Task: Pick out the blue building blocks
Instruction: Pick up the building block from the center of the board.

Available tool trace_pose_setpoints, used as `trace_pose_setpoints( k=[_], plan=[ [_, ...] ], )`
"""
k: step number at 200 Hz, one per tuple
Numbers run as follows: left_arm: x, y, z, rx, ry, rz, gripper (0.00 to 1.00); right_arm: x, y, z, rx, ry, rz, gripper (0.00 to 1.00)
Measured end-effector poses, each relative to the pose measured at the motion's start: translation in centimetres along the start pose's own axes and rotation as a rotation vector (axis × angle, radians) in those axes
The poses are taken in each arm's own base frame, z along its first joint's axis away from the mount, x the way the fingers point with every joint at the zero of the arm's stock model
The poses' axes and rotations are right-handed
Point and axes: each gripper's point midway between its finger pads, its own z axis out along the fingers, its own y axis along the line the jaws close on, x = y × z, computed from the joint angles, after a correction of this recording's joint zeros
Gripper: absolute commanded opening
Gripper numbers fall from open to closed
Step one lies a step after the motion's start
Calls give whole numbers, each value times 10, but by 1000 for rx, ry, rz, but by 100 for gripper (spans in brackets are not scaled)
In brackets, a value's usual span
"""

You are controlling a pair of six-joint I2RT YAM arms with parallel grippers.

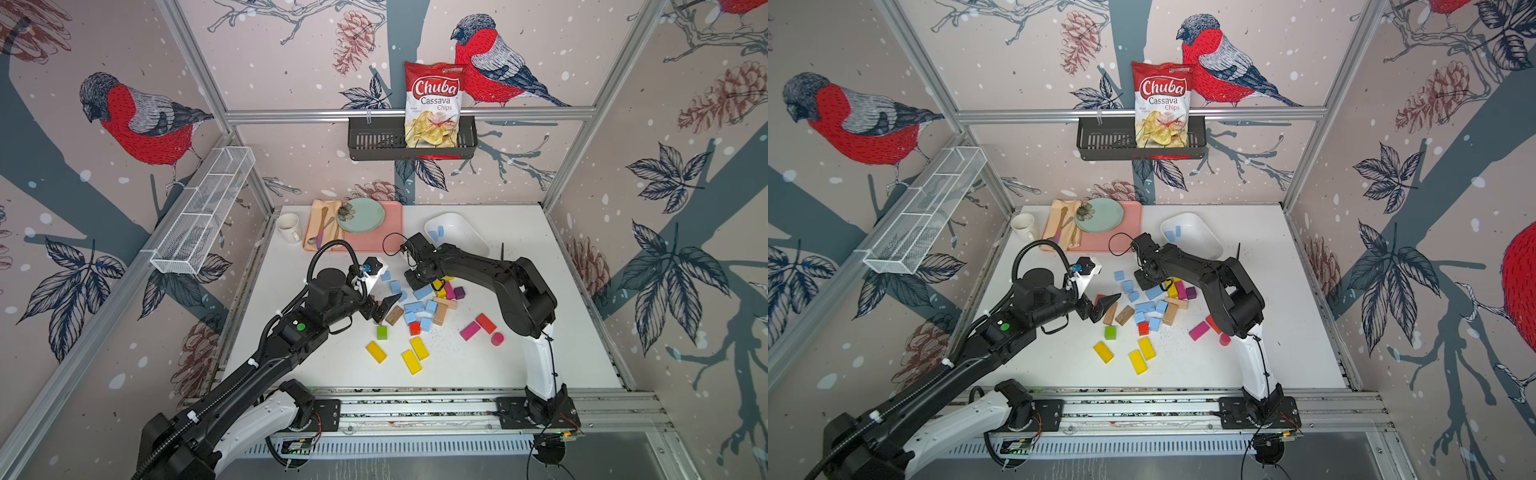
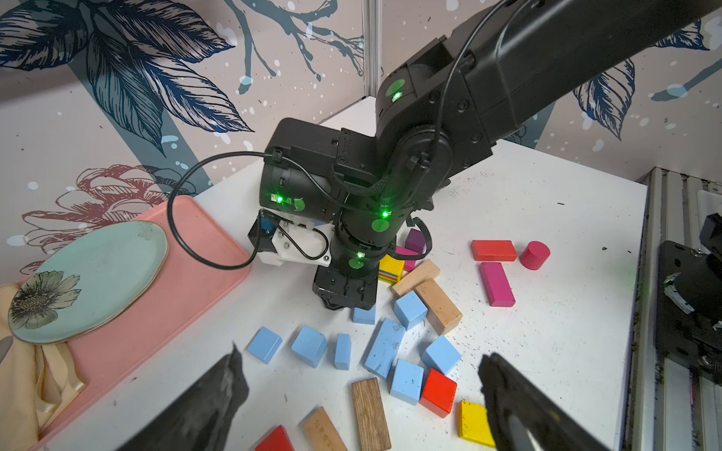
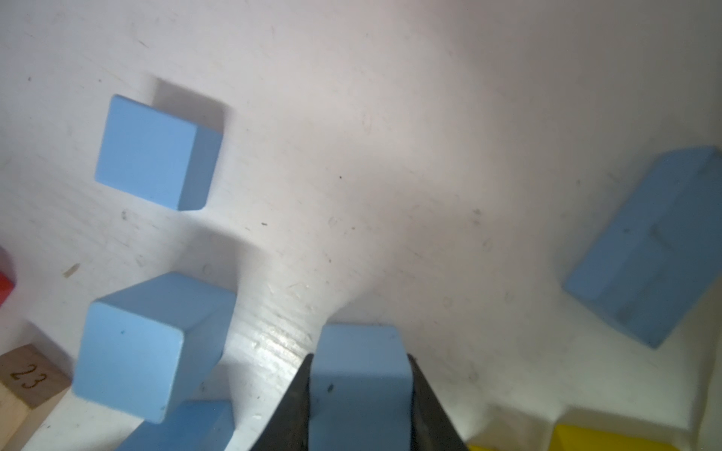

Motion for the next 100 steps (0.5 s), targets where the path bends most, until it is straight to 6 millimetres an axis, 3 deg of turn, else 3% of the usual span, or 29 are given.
trace_pose_setpoints(
  k=[53,100],
  plan=[
    [0,0,0,0,0,0,96,-9,-4,-7,-4,-26,38,20],
    [-1,0,-1,-1,-3,0,96,-56,-41,-60,-21,-180,154,15]
  ],
)
